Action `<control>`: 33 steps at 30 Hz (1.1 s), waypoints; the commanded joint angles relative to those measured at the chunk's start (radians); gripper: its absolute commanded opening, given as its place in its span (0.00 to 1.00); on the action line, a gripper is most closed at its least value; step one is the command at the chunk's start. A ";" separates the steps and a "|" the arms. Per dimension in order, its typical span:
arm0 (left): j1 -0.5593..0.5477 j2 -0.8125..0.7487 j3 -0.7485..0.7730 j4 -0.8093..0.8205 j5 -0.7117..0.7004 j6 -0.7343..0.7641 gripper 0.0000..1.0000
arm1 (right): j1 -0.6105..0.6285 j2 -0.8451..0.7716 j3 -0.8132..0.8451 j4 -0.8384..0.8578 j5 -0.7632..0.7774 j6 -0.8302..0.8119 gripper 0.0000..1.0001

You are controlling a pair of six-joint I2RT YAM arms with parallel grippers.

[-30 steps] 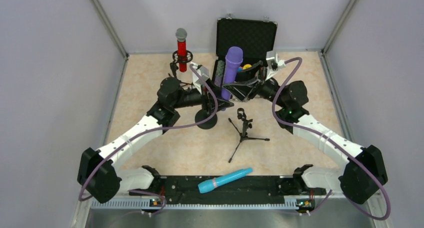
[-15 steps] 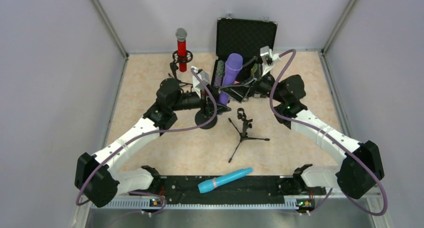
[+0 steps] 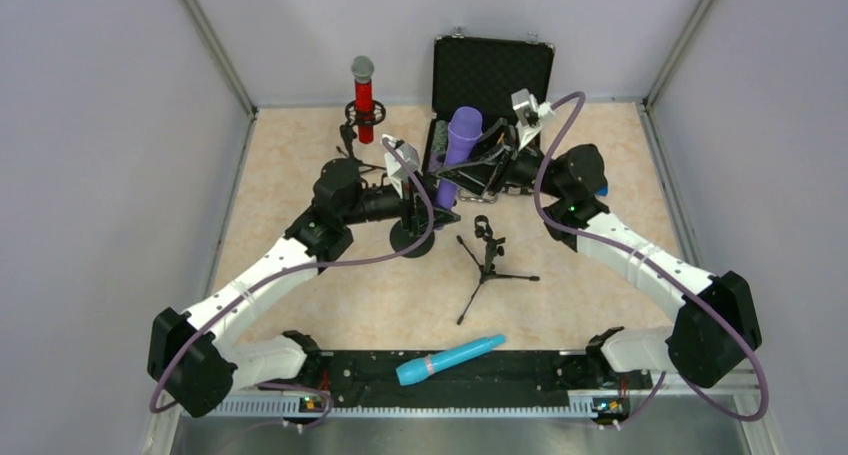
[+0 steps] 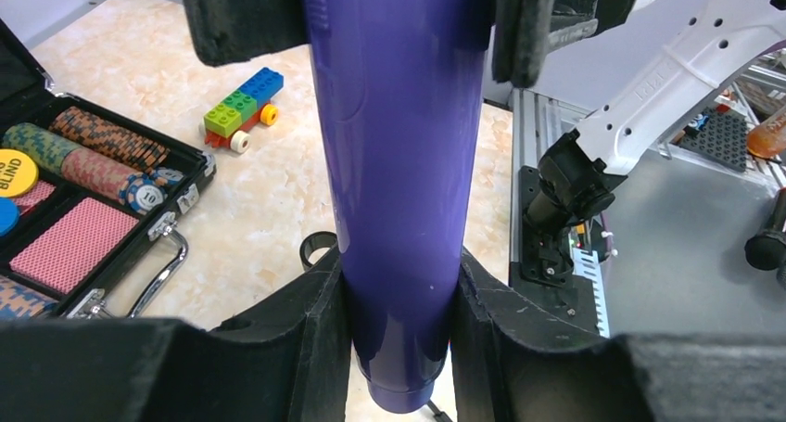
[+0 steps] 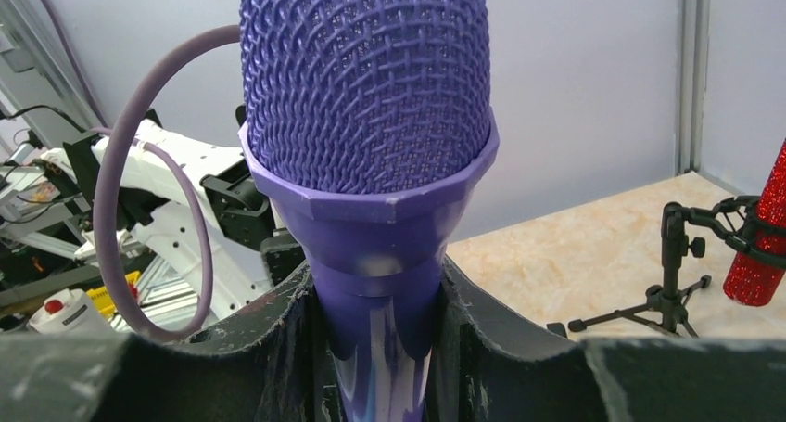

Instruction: Attach the microphones to the stand

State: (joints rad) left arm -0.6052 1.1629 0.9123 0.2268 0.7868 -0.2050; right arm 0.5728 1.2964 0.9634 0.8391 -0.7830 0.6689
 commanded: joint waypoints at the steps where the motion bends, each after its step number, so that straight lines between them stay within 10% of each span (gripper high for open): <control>1: 0.002 -0.050 -0.025 0.043 -0.088 0.047 0.49 | -0.005 -0.018 0.005 0.051 0.029 -0.005 0.00; 6: 0.005 -0.084 -0.107 0.233 -0.272 -0.058 0.89 | -0.005 -0.018 -0.006 0.007 0.057 -0.056 0.00; 16: 0.075 -0.067 -0.133 0.506 -0.534 -0.131 0.94 | -0.042 -0.035 -0.054 -0.120 0.141 -0.112 0.00; 33: 0.202 -0.127 0.028 -0.201 -0.871 0.119 0.97 | -0.079 -0.022 -0.049 -0.165 0.154 -0.159 0.00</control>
State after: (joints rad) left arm -0.4168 1.0554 0.8753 0.2276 0.0200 -0.1688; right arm 0.5068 1.2892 0.8898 0.6376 -0.6380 0.5358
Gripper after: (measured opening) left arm 0.971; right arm 0.379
